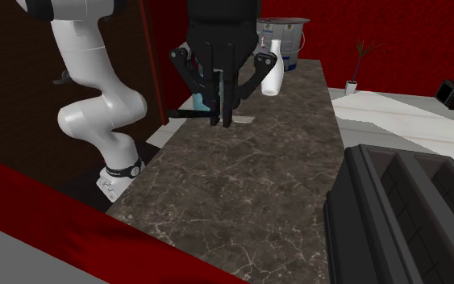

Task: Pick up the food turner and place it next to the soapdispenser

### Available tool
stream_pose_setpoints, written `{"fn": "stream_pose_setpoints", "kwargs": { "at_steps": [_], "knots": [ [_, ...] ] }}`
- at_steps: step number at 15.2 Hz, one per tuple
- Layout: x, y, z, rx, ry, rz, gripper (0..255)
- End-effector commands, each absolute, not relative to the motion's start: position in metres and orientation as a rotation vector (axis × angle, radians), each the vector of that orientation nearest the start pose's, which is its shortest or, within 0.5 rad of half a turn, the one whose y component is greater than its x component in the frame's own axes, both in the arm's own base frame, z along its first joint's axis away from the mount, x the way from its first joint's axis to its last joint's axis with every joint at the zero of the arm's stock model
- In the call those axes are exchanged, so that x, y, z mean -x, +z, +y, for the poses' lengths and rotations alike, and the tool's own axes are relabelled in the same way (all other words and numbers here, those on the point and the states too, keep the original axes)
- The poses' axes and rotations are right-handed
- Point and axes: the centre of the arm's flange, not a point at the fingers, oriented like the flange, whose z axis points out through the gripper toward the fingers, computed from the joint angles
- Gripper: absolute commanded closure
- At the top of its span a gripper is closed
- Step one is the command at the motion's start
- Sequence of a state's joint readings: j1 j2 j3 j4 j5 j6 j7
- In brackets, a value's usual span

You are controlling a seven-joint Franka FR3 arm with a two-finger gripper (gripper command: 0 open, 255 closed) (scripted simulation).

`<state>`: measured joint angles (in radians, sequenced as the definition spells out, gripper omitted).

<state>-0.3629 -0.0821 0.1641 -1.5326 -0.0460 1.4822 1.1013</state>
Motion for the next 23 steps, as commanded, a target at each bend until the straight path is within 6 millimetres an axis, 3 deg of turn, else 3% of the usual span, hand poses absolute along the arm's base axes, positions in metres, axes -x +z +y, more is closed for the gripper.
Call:
{"fn": "stream_pose_setpoints", "kwargs": {
  "at_steps": [1,17,23],
  "knots": [
    [-0.509,0.689,-0.104,2.527,-0.084,1.931,255],
    [-0.509,0.77,-0.104,2.527,-0.084,1.931,255],
    [-0.488,0.77,-0.027,2.527,-0.084,1.931,255]
  ]
}}
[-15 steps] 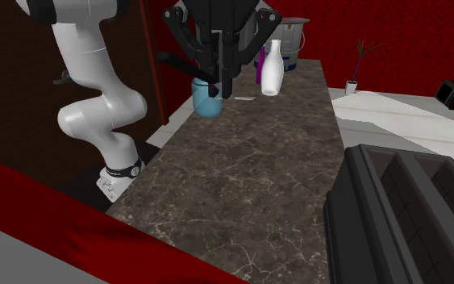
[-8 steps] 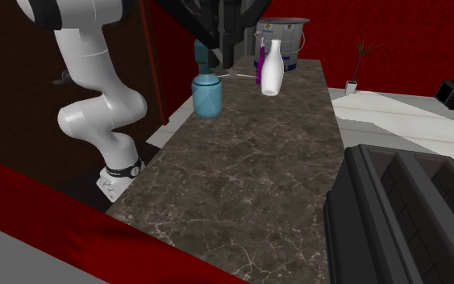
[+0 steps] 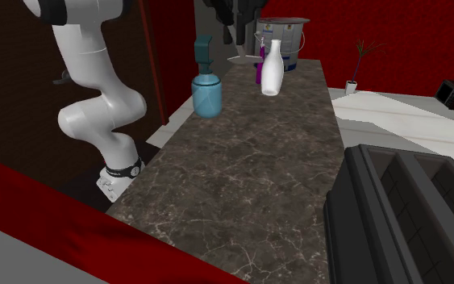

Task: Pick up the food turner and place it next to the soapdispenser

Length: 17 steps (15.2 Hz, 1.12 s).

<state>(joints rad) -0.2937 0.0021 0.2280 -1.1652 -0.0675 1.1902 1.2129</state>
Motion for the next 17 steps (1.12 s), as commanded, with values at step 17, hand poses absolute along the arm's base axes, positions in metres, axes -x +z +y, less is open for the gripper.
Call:
{"fn": "stream_pose_setpoints", "kwargs": {
  "at_steps": [17],
  "knots": [
    [-0.428,0.77,0.189,2.527,-0.084,1.931,255]
  ]
}}
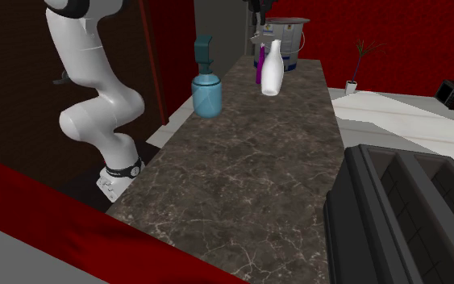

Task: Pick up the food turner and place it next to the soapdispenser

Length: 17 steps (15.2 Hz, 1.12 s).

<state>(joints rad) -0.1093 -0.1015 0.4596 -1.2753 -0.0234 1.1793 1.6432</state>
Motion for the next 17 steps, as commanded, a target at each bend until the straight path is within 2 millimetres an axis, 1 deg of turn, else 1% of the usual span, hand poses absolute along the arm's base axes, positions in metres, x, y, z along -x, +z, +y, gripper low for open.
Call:
{"fn": "stream_pose_setpoints", "kwargs": {
  "at_steps": [1,17],
  "knots": [
    [-0.425,0.77,0.202,2.527,-0.084,1.931,255],
    [-0.368,0.771,0.407,2.527,-0.084,1.931,255]
  ]
}}
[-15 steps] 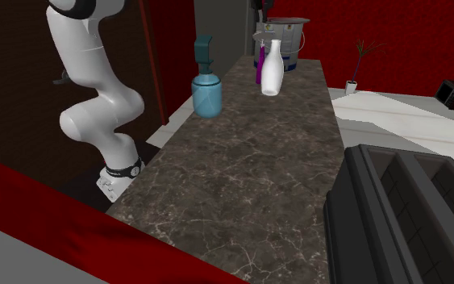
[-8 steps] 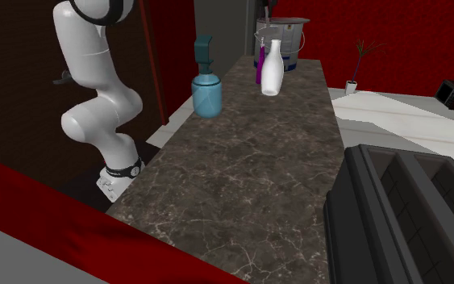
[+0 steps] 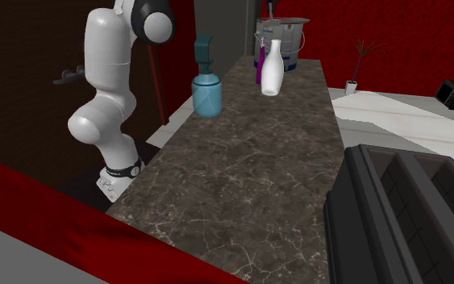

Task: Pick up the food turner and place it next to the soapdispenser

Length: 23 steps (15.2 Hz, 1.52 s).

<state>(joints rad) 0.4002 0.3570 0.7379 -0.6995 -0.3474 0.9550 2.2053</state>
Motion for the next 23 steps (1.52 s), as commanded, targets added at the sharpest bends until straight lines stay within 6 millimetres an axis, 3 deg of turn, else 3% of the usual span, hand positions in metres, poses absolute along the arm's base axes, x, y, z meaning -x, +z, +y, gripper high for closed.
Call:
{"fn": "stream_pose_setpoints", "kwargs": {
  "at_steps": [1,23],
  "knots": [
    [-0.368,0.765,0.407,2.527,-0.084,1.932,255],
    [-0.368,0.649,0.407,2.527,-0.084,1.931,255]
  ]
}}
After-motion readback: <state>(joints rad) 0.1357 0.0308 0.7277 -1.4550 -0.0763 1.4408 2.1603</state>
